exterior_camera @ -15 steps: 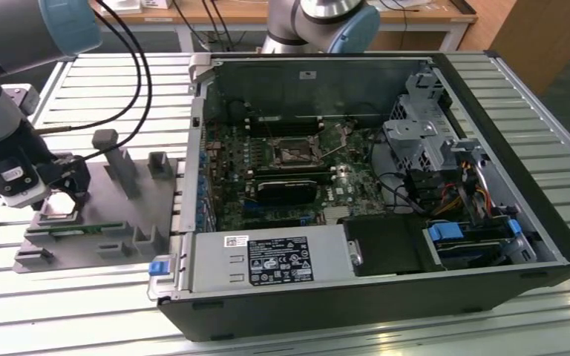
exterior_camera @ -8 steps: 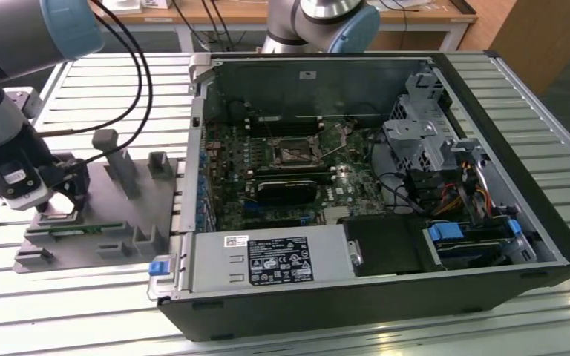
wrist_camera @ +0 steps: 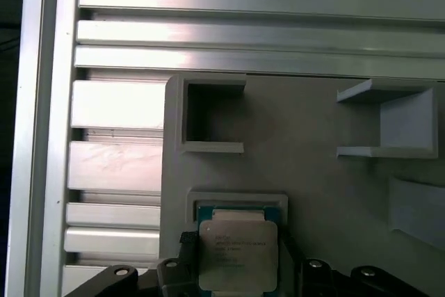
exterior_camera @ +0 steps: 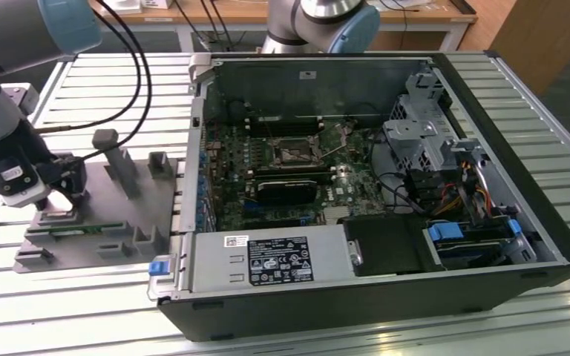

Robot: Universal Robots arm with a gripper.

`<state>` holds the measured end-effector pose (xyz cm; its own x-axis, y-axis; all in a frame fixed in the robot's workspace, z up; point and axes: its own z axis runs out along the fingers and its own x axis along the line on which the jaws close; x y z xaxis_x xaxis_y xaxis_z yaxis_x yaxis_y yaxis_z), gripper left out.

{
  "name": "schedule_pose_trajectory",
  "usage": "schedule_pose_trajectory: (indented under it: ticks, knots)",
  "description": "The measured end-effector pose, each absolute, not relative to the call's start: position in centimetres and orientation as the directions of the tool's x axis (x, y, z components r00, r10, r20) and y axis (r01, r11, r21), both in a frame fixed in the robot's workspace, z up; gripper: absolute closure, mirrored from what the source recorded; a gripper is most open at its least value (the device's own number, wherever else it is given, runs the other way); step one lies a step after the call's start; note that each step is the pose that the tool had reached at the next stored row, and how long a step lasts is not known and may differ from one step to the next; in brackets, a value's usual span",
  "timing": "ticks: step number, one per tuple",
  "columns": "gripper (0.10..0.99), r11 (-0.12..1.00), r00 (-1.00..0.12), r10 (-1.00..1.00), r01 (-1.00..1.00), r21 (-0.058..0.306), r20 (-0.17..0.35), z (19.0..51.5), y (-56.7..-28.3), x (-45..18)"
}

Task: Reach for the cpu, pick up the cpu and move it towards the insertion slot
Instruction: 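Pick up the cpu and move it towards the insertion slot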

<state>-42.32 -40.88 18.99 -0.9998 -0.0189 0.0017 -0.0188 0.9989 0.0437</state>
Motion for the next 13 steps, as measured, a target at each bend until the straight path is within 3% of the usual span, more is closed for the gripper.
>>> schedule_pose_trajectory:
  ticks: [13]
  knots:
    - [0.541,0.999,-1.000,-0.019,-0.019,0.044,0.002,21.7,-40.9,-42.3]
